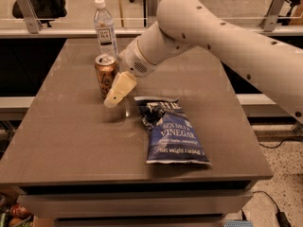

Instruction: Knock orange can over

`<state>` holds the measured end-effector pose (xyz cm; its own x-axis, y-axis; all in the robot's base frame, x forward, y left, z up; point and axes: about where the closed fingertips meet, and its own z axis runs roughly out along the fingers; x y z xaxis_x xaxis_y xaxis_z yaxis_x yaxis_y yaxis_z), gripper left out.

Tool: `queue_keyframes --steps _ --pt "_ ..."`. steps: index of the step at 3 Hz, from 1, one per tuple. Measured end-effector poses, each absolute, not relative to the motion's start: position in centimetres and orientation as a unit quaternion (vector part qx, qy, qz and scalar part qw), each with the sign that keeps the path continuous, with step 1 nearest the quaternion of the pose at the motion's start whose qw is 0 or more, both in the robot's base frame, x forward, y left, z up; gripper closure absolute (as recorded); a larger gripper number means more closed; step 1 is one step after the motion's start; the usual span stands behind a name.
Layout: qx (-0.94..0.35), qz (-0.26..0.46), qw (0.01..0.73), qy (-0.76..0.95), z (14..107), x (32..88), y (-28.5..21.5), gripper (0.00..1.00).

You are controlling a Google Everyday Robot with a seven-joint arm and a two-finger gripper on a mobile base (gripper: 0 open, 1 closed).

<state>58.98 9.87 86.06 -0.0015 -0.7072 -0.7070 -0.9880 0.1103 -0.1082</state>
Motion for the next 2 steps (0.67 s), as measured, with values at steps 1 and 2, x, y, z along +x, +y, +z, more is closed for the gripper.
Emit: queue_keyframes --steps 1,2 --pt "-0.620 0.239 0.332 0.669 85.27 59.56 10.11 0.15" --pt "-0.615 0.250 0.340 0.667 84.72 59.85 10.16 0.39"
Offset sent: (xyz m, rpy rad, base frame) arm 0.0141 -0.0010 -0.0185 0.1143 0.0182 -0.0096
